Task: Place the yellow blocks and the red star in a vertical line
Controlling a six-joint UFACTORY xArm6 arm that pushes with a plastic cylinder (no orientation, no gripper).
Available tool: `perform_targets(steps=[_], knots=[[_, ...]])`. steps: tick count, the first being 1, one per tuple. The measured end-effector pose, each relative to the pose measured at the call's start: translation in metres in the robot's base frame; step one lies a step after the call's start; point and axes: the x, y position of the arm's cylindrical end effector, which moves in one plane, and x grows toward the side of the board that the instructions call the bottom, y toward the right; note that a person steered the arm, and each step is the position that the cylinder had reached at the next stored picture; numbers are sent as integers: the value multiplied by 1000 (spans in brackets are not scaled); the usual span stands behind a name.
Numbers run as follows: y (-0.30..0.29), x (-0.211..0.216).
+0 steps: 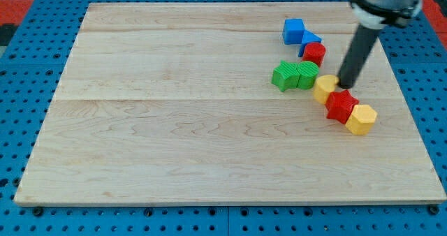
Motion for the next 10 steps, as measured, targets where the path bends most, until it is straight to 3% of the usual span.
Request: perform_targets(steps=[1,3,4,5,7,10], knots=[[-11,13],[124,17],[152,37],[120,52],[-3,58],[-95,101]])
